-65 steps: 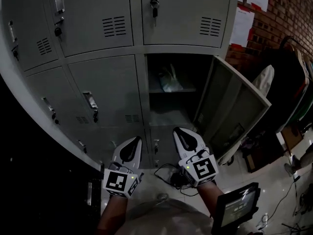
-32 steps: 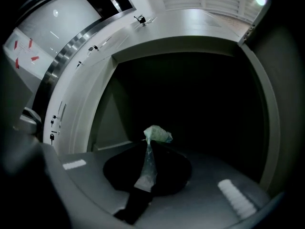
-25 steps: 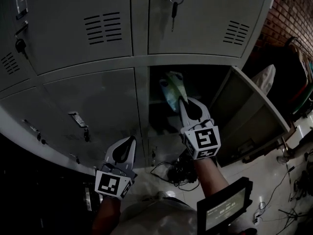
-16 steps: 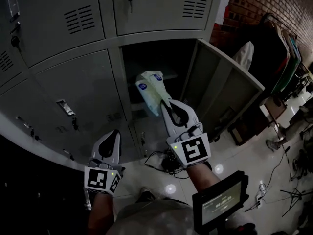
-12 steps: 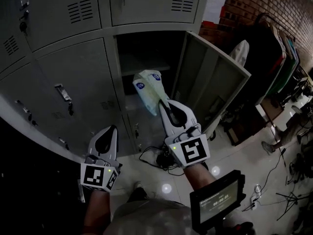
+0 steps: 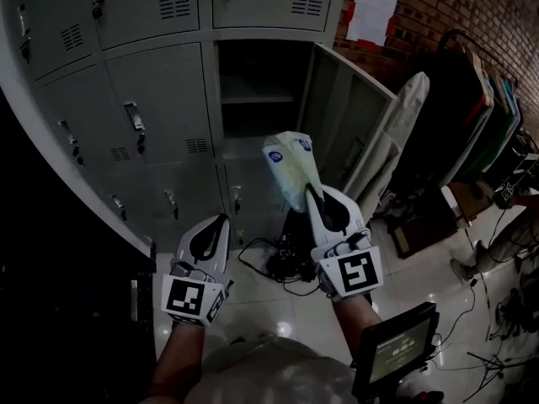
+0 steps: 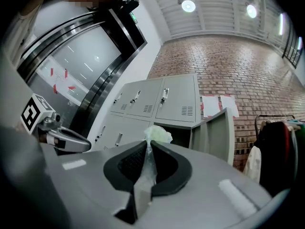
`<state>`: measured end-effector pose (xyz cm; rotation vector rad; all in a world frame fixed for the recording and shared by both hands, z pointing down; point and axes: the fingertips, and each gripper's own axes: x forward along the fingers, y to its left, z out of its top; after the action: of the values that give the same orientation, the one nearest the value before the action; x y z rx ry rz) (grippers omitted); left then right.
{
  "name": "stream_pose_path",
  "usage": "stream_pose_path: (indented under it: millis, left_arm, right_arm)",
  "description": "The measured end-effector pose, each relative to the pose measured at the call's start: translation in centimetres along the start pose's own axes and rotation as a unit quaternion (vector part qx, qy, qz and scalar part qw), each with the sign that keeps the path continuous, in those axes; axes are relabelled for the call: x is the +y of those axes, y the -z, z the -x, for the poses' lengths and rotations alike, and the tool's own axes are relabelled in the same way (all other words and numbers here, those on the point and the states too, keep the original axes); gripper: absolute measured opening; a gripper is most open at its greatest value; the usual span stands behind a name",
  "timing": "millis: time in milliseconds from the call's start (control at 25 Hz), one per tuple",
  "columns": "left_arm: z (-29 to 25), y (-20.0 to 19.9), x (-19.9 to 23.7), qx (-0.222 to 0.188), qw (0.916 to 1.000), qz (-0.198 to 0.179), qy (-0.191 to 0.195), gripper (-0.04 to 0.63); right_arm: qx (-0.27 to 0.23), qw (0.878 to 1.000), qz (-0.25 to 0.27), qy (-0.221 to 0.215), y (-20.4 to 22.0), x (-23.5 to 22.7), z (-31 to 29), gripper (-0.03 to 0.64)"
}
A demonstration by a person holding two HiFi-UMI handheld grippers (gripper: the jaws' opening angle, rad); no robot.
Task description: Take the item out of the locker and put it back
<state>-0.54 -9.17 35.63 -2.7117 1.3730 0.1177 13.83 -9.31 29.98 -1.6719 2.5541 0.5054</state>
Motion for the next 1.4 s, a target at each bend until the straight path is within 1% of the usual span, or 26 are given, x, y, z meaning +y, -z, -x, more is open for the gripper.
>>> stream_pose_path:
  millis: [120,280,440,680,800,960,1080,1200,1400]
  left_arm:
    - [0.9,-0.7,-0.7,-0.005,1.0000,0.003,0.002,0.003]
    - [1.5,-1.8,-0.3,-0.020,0.9998,0.001,-0.002,0.002]
    - [2.0,-1.5,0.4,-0.016,0.9999,0.005,0.004,0.002]
    - [2.3,-1.7,3.0,-0.016,0.9998,0.000,-0.008,0.002]
    - [2.3,-1.6,4.3,-0.017,0.9998,0.005,-0.010,0.002]
    - [1.8,-0.9,5.5,-0.018,0.9998,0.004,-0.002,0.002]
    - [0.7,0.4,6.5,-0.010,0.9999,0.005,0.000,0.002]
    - [-1.5,1.4,7.6,-0.006,1.0000,0.006,0.004,0.002]
    - [-7.2,1.6,10.2,-0.027,0.9996,-0.006,0.002,0.002]
  right_arm:
    - [-0.003,1.000,0.001,0.010,-1.1,0.2,1.4,0.006]
    - [-0.003,1.000,0.009,0.010,-2.1,1.0,2.1,0.006]
    - [0.002,1.000,-0.001,0.012,-1.3,1.8,1.9,0.006]
    - [0.007,1.000,-0.001,0.012,-0.8,2.8,0.5,0.006]
    - [0.018,1.000,0.000,0.020,-0.1,2.8,-0.2,0.006]
    - [0.026,0.999,-0.001,0.038,1.1,2.2,-1.3,0.006]
    - [0.034,0.998,-0.005,0.043,2.6,1.6,-2.8,0.006]
    - [0.037,0.998,-0.010,0.047,4.1,0.3,-5.3,0.006]
    - [0.022,0.999,-0.006,0.045,6.1,-3.0,-12.0,0.006]
